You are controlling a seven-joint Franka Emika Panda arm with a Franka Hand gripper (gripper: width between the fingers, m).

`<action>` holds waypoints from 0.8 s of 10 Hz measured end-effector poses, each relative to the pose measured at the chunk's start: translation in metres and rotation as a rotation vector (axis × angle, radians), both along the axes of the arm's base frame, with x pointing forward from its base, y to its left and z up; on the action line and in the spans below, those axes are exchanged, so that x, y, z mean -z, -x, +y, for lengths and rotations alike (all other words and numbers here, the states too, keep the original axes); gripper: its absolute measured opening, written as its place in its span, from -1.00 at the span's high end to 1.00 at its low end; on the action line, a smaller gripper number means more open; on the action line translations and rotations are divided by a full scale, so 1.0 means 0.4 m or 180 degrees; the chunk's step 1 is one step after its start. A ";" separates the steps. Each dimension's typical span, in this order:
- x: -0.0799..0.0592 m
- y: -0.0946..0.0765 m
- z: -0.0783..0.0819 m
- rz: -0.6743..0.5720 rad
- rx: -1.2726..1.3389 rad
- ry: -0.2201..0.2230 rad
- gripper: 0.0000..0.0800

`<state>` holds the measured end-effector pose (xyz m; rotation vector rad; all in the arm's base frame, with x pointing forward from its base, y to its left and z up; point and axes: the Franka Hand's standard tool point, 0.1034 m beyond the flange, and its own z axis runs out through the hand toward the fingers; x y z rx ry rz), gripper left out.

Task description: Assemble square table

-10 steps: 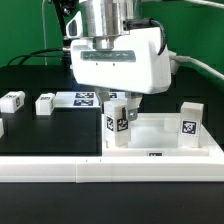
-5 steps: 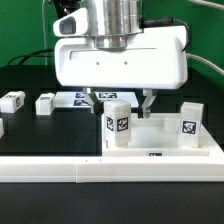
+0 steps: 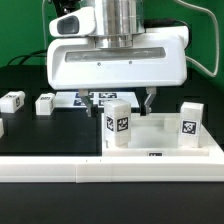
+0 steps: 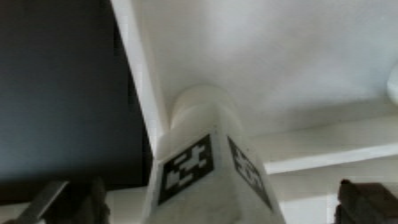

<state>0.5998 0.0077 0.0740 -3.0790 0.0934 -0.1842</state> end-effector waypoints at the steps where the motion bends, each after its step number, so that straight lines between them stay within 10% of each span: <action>1: 0.001 0.000 0.004 -0.0007 -0.0231 0.0046 -0.62; 6: 0.003 -0.001 -0.003 -0.0032 -0.1279 0.0245 -0.62; 8: 0.004 0.000 -0.003 -0.0028 -0.1268 0.0244 0.03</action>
Offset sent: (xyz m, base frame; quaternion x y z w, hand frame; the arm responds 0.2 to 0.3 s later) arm 0.0047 0.0048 0.0006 -0.0175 0.0047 -0.1758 0.9843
